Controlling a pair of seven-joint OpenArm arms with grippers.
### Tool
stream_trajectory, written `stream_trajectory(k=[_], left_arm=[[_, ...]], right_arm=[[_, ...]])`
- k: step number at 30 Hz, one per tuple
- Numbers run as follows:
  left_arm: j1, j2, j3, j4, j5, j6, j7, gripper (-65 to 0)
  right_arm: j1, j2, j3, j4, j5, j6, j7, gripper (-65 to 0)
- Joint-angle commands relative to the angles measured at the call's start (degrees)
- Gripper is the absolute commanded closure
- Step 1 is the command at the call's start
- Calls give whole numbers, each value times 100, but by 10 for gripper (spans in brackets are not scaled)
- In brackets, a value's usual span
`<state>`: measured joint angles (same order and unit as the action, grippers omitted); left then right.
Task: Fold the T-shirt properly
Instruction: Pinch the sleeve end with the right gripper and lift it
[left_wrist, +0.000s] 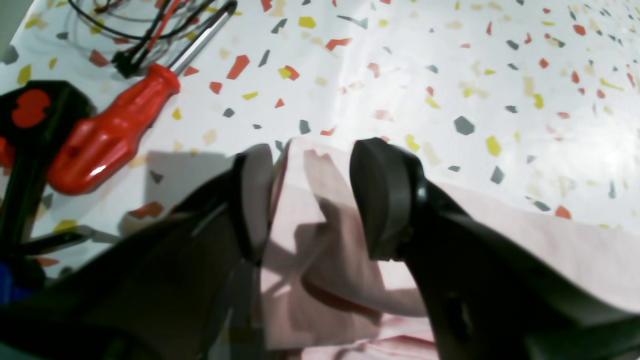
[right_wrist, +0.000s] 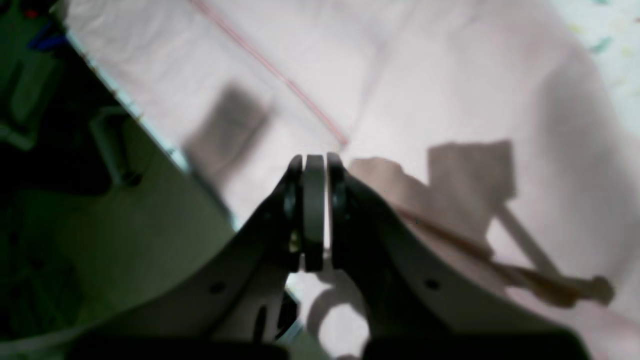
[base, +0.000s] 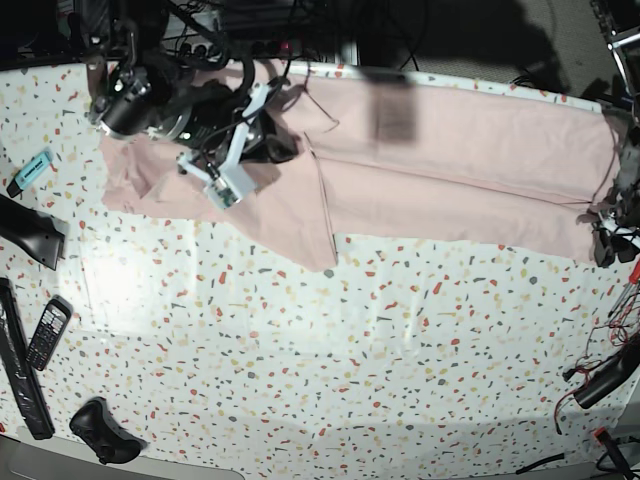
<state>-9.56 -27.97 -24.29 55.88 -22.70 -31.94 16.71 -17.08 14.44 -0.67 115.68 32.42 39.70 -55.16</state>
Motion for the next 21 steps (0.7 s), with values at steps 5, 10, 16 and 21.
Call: stream_trajectory(k=[5,10,16,21], left_arm=[[-107,-129,-37,111,-92,-24,-131,-279],[-107,-129,-37,111,-94,-24,-131,-279],[-107,-129,-37,111,-96,-24,-133,-279],[-107,-129,-37,111,-94,-24,-129,-279]], right_arm=[[-35,35,-439,114,39,30,271,-2],[61,33,-579,114,-841,30,1008,-19],[455,31,-579,105,-1276,-118,234,-271],[487,31,-614,70,-1279,-120,313,-271]])
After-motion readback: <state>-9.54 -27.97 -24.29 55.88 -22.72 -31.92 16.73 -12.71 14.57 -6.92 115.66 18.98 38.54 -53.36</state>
